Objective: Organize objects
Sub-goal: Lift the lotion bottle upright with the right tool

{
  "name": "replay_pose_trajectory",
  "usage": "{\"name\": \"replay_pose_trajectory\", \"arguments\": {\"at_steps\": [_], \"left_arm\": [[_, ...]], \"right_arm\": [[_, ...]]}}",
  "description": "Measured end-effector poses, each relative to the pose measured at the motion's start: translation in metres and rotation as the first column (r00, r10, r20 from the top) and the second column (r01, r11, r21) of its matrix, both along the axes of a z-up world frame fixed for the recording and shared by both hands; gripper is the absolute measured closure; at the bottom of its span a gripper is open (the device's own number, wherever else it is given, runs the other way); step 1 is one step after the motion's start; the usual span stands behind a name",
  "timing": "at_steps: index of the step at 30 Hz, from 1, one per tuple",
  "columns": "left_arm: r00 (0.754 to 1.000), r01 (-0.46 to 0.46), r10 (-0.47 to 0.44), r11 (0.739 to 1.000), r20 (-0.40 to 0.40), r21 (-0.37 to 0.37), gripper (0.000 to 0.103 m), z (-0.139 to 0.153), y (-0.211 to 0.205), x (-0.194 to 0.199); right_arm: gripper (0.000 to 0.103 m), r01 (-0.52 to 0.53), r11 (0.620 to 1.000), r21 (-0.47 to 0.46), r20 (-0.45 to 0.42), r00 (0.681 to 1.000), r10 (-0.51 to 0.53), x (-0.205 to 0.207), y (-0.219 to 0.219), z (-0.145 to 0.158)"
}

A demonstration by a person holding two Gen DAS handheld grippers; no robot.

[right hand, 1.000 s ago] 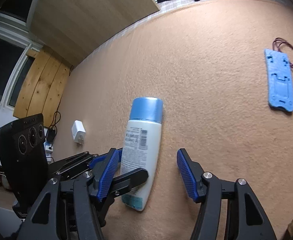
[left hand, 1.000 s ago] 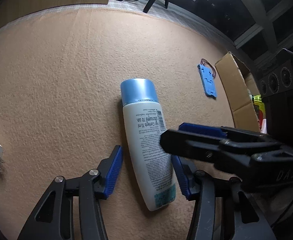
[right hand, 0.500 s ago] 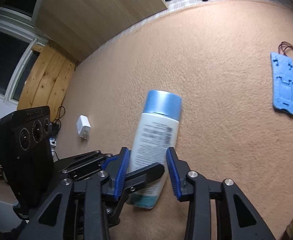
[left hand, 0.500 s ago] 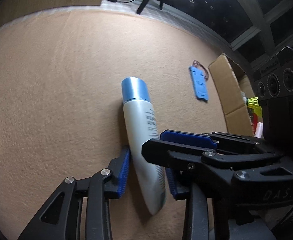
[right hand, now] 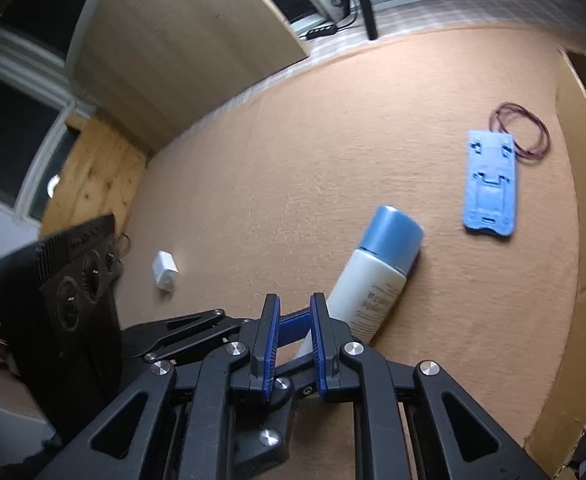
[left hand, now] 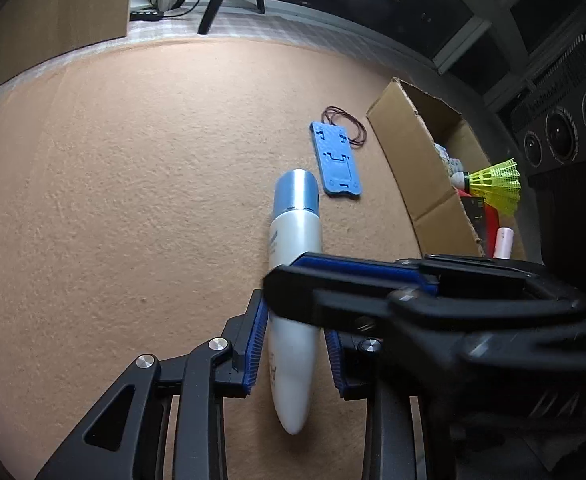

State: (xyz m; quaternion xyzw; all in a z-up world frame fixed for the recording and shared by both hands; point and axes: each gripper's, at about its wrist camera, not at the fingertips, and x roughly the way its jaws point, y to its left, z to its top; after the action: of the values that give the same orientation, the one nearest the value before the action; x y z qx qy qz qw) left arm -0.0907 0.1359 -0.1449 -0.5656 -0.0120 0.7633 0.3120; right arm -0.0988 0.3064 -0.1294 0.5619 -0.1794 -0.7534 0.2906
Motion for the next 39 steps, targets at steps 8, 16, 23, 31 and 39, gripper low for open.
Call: {"name": "replay_pose_trajectory", "arguments": {"at_steps": [8,16,23,31,39], "left_arm": [[0.999,0.003,-0.005,1.0,0.041,0.027,0.072,-0.011,-0.004,0.004],[1.0,-0.007,0.008,0.998,0.01,-0.059,0.056,-0.014,-0.003,0.005],[1.0,0.002,-0.002,0.999,0.011,-0.048,0.056,-0.017,-0.011,0.005],[1.0,-0.024,0.024,0.999,0.017,-0.029,0.056,-0.016,-0.015,0.005],[0.999,-0.005,0.006,1.0,-0.05,0.01,0.056,0.018,0.006,0.012]], "right_arm": [[0.051,0.084,0.996,0.035,0.018,0.996,-0.084,0.004,0.028,-0.009],[0.051,0.065,0.998,-0.006,0.076,0.995,-0.064,0.001,0.018,-0.026],[0.053,0.038,0.999,-0.026,0.115,0.993,-0.035,-0.003,0.003,-0.041],[0.066,0.042,0.999,0.013,0.089,0.995,-0.043,-0.001,-0.001,-0.038],[0.066,0.087,0.996,0.016,-0.009,0.996,-0.086,0.007,0.024,0.004]]}}
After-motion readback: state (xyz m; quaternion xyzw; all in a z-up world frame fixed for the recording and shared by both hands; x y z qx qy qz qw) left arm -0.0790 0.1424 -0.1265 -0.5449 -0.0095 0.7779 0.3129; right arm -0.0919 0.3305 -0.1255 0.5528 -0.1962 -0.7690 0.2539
